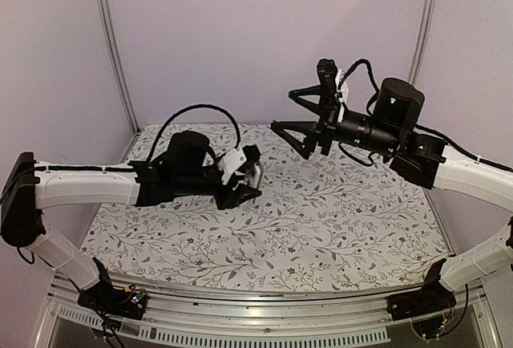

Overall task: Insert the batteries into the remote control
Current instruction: Place the remote control at the center of the board.

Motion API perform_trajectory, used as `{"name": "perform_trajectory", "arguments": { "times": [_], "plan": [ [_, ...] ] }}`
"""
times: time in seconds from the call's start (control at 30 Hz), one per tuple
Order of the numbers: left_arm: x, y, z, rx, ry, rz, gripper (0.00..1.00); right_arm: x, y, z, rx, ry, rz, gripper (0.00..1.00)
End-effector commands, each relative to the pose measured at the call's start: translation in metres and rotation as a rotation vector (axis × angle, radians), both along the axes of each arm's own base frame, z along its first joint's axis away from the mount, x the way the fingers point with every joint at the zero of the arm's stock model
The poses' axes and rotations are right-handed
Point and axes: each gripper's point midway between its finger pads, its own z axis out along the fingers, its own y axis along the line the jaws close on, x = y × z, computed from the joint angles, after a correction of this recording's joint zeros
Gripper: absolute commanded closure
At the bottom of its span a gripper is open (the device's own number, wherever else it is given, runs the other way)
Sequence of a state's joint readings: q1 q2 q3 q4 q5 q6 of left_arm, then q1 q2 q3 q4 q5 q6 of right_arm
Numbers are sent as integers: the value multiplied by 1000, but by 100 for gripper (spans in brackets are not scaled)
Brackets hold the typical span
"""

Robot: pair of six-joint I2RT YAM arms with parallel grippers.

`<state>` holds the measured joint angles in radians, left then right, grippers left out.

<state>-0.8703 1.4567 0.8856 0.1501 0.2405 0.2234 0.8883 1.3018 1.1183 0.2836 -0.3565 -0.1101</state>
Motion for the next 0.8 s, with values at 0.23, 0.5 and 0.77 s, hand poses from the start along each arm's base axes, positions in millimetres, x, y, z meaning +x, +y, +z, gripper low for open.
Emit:
{"name": "perform_trajectory", "arguments": {
  "times": [0.23,0.5,0.77],
  "plan": [
    [42,115,-130,651,779,591,100,103,-81,-81,-193,447,-652,1],
    [78,134,-157,570,945,772,100,98,-88,-96,-212,521,-675,1],
    [64,152,-181,534,1156,825,100,104,-85,-99,-219,526,-688,1]
  ]
}}
